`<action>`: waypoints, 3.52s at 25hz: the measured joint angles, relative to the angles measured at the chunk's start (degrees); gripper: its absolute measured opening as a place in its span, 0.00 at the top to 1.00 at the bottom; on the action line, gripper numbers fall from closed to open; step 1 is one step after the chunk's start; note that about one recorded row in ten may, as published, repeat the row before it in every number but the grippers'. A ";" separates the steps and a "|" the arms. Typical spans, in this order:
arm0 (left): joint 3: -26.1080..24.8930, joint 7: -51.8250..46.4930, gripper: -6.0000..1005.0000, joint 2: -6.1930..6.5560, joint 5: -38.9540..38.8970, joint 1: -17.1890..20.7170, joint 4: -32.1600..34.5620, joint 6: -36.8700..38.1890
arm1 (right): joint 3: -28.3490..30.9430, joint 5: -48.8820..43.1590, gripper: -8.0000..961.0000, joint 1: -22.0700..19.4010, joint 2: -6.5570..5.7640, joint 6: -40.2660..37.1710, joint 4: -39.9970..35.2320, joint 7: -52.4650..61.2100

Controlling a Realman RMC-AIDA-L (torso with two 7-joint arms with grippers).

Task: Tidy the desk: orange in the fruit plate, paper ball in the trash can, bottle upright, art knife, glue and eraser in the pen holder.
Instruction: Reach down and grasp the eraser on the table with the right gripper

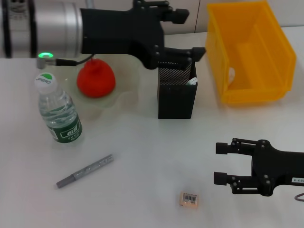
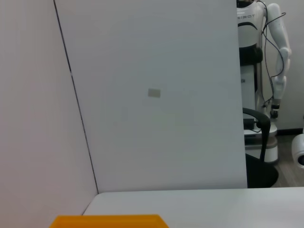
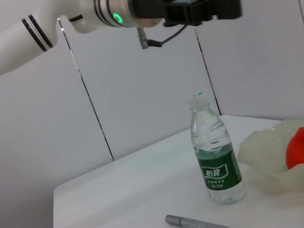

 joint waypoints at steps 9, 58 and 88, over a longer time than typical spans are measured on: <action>-7.68 -0.67 0.20 0.01 0.54 2.22 2.69 8.43 | -0.14 0.00 0.21 0.54 0.00 0.09 -0.11 0.19; -23.04 24.04 0.20 3.26 0.60 8.17 -27.62 26.28 | -26.57 -12.88 0.21 9.85 0.13 2.22 -45.94 48.52; -23.05 25.11 0.20 1.55 0.33 9.39 -28.87 25.24 | -56.01 -28.21 0.21 16.63 0.44 -1.56 -54.70 68.07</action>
